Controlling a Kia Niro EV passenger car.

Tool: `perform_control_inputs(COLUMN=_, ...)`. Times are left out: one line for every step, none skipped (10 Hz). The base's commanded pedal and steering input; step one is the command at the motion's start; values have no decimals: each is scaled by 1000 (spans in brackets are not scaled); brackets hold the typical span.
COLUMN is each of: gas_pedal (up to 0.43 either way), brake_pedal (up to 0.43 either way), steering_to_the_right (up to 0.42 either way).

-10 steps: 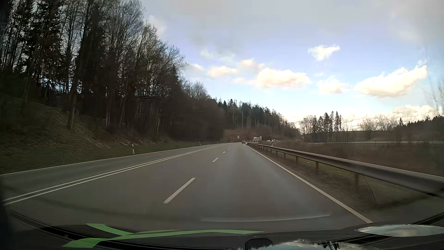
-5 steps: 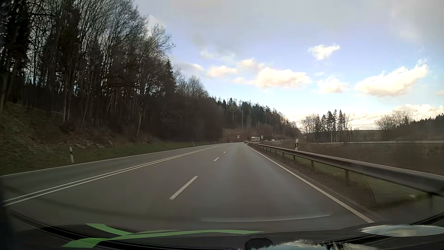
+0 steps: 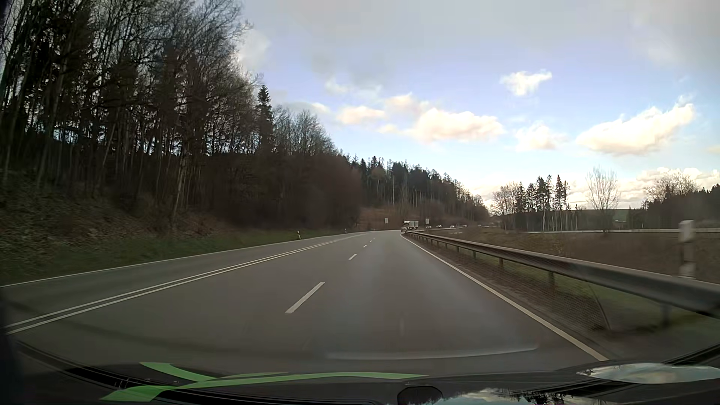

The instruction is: Follow the waypoints while adhering to traffic rules and regulations

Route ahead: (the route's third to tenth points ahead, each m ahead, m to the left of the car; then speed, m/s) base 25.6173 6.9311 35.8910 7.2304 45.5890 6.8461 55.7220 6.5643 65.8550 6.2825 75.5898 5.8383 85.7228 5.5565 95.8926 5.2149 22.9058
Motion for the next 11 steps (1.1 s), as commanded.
perform_control_inputs(gas_pedal=189, brake_pedal=0, steering_to_the_right=-4)
perform_control_inputs(gas_pedal=189, brake_pedal=0, steering_to_the_right=-3)
perform_control_inputs(gas_pedal=189, brake_pedal=0, steering_to_the_right=-3)
perform_control_inputs(gas_pedal=189, brake_pedal=0, steering_to_the_right=-3)
perform_control_inputs(gas_pedal=189, brake_pedal=0, steering_to_the_right=-3)
perform_control_inputs(gas_pedal=189, brake_pedal=0, steering_to_the_right=-4)
perform_control_inputs(gas_pedal=189, brake_pedal=0, steering_to_the_right=-3)
perform_control_inputs(gas_pedal=189, brake_pedal=0, steering_to_the_right=-4)
perform_control_inputs(gas_pedal=189, brake_pedal=0, steering_to_the_right=-3)
perform_control_inputs(gas_pedal=189, brake_pedal=0, steering_to_the_right=-3)
perform_control_inputs(gas_pedal=189, brake_pedal=0, steering_to_the_right=-3)
